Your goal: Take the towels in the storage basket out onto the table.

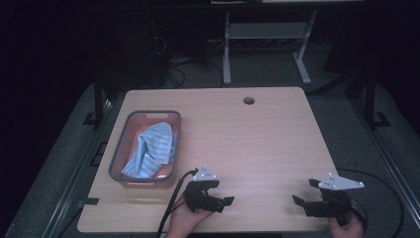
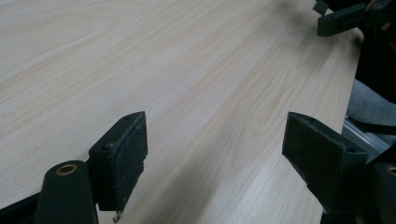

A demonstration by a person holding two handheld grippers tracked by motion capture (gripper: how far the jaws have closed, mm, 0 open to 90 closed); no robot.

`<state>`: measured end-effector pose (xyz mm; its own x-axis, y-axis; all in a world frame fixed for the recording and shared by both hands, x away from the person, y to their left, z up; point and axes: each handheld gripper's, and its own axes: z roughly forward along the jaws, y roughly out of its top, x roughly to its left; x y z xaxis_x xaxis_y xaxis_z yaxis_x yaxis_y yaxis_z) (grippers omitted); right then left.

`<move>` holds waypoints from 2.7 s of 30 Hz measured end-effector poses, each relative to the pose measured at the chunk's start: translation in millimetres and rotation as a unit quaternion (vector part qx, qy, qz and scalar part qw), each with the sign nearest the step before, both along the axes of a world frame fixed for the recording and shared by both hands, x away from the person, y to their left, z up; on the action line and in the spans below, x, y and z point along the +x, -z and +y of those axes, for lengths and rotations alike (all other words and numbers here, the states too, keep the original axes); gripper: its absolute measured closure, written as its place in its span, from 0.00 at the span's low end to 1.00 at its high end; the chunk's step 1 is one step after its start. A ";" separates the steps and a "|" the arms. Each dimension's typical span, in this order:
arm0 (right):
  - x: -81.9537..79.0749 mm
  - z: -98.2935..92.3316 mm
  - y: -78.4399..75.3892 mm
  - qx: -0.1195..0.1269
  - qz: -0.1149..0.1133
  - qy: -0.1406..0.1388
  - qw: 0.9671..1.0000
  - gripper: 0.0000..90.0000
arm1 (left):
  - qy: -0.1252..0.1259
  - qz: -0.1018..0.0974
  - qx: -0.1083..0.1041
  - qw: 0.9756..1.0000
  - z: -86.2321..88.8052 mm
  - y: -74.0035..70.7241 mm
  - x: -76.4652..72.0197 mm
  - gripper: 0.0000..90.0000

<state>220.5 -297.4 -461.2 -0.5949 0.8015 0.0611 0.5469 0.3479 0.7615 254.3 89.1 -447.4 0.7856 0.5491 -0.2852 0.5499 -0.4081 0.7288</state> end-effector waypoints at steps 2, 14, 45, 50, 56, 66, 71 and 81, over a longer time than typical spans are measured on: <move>0.5 -0.1 0.3 0.001 -0.001 -0.001 1.000 0.16 | 0.003 -0.001 0.003 1.000 -0.7 -0.1 2.3 0.24; -0.3 -6.3 -0.3 0.011 -0.005 0.005 1.000 0.16 | 0.010 0.017 0.009 1.000 -8.5 -12.8 10.9 0.23; -4.1 -4.5 -7.4 0.001 -0.013 0.011 1.000 0.16 | 0.029 0.029 0.050 0.998 -30.8 -85.1 77.4 0.19; -3.3 -6.5 -6.6 0.003 -0.013 0.013 1.000 0.16 | 0.023 0.030 0.044 0.998 -24.6 -93.3 84.2 0.19; -3.3 -5.8 -6.4 0.002 -0.013 0.012 1.000 0.16 | 0.016 0.028 0.040 0.999 -16.2 -105.1 89.9 0.22; -3.3 -7.1 -6.7 0.004 -0.013 0.014 1.000 0.16 | 0.000 0.028 0.026 0.999 4.0 -120.8 97.0 0.21; -3.6 -6.6 -7.2 0.004 -0.015 0.013 1.000 0.16 | -0.009 0.023 0.025 0.999 16.5 -129.9 99.1 0.22; -4.4 -8.0 -6.6 0.004 -0.017 0.012 1.000 0.16 | -0.044 0.026 0.031 0.998 45.7 -135.9 104.9 0.22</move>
